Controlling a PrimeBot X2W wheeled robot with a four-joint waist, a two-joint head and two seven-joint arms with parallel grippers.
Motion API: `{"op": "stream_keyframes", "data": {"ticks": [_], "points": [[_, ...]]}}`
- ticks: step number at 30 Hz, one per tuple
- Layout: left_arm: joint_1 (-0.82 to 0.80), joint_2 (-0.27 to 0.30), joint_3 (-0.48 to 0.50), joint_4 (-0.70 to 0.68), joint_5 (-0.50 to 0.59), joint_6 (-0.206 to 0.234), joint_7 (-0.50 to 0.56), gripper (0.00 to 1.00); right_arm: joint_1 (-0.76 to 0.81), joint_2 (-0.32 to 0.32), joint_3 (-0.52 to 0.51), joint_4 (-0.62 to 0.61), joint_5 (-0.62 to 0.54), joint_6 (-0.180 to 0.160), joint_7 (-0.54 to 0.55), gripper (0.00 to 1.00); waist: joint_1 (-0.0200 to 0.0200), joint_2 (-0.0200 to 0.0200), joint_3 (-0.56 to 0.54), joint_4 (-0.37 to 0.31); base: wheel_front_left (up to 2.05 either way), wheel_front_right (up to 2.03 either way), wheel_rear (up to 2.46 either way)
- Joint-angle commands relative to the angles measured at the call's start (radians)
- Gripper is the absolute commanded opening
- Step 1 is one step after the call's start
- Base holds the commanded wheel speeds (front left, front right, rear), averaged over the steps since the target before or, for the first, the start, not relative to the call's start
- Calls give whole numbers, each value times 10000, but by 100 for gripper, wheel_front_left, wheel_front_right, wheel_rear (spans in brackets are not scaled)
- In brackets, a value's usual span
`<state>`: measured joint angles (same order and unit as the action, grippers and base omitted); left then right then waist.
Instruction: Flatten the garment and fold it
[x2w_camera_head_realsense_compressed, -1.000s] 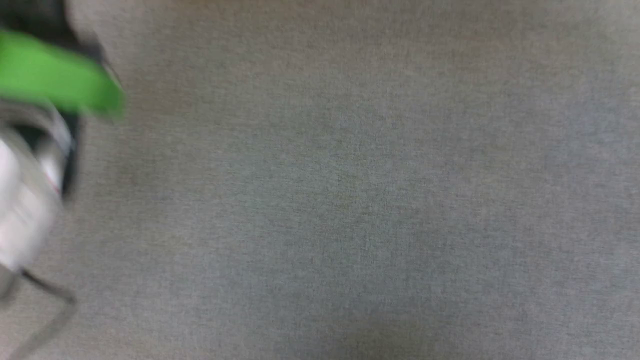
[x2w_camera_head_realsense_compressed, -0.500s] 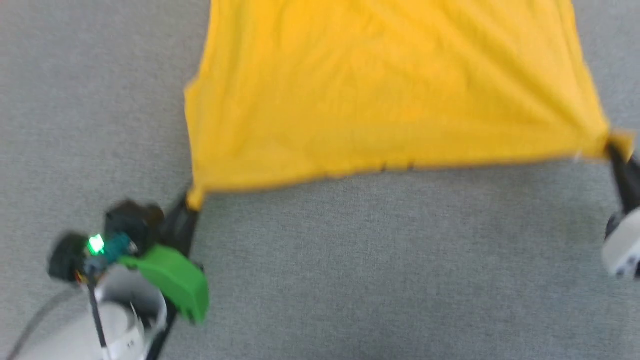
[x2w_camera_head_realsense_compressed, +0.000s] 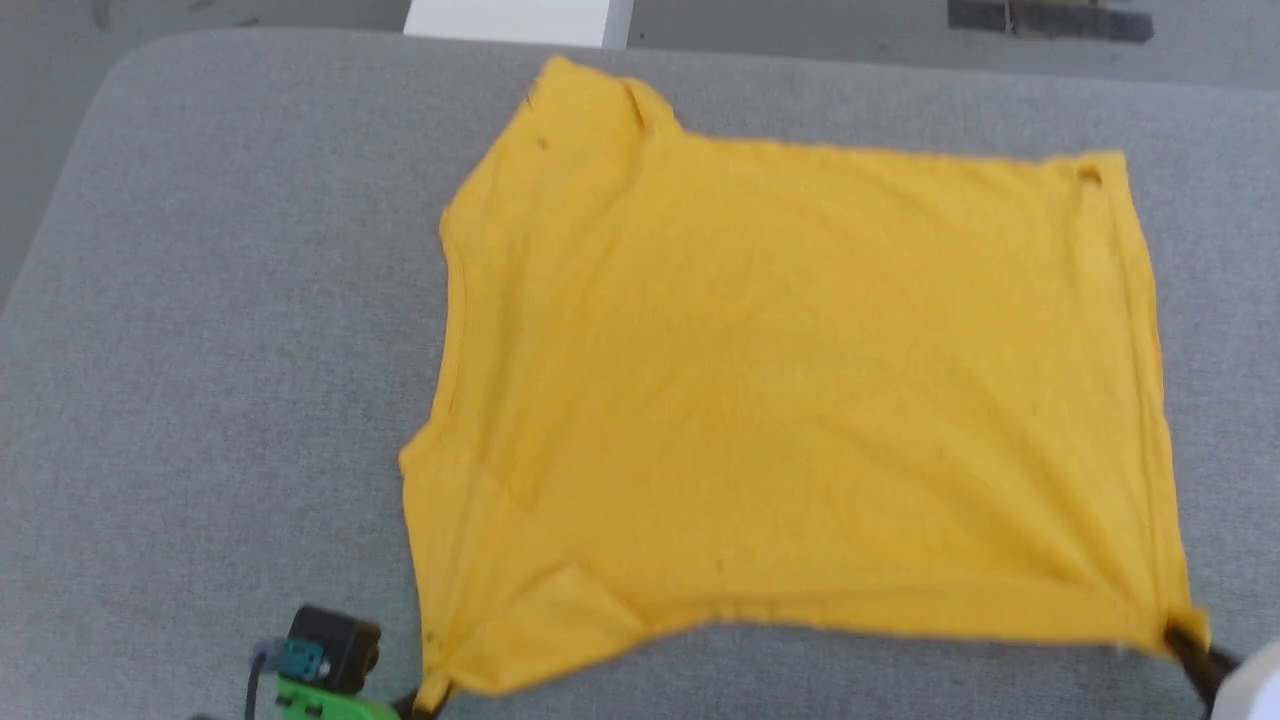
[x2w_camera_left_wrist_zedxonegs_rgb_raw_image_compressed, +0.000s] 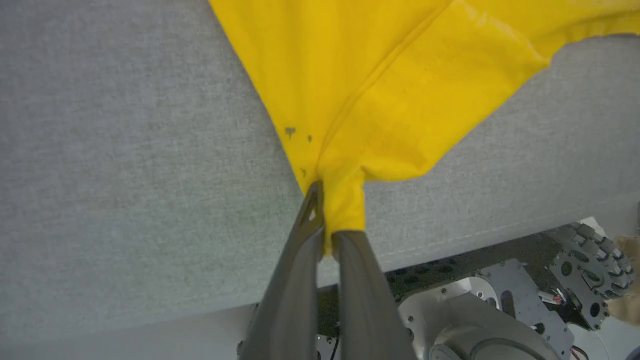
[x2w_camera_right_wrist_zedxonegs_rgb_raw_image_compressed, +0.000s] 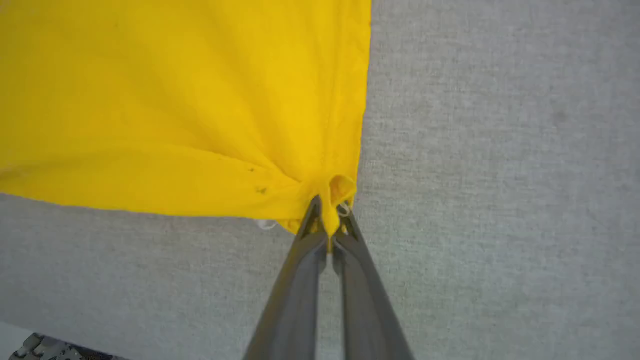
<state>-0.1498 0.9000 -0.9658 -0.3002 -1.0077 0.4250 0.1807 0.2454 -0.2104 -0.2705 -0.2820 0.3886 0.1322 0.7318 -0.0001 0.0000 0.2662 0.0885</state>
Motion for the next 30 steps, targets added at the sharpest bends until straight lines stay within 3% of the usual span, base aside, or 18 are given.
{"op": "stream_keyframes", "data": {"ticks": [1, 9, 14, 18, 24, 30], "points": [[329, 138, -10, -8, -232, 70, 34, 0, 385, -25, -55, -97, 145, -15, 251, 0, 1, 0, -324, -30, 0, 0, 0], [1324, 634, 129, -601, -1024, 284, -137, 0, 1658, 227, -422, -704, 872, -15, 1188, 0, 1, 0, -660, -86, 0, 0, 0], [1395, 995, 638, -1111, -837, 647, -879, 0, 1700, 300, -777, -1095, 930, -15, 828, 0, 1, 0, -710, -76, 0, 0, 0], [940, 1193, 969, -1544, -427, 684, -1165, 0, 1117, 30, -741, -1220, 727, -15, 400, 0, 1, 0, -530, -153, 0, 0, 0], [-548, 1435, 1393, -1771, 481, 372, -982, 0, -437, -721, -455, -1103, 488, -15, -7, 0, 1, 0, 176, -259, 0, 0, 0], [-2367, 1049, 1834, -1169, 1338, -147, -991, 0, -1906, -1441, -178, -780, 391, -15, -156, 0, 1, 0, 1140, -305, 0, 0, 0]]}}
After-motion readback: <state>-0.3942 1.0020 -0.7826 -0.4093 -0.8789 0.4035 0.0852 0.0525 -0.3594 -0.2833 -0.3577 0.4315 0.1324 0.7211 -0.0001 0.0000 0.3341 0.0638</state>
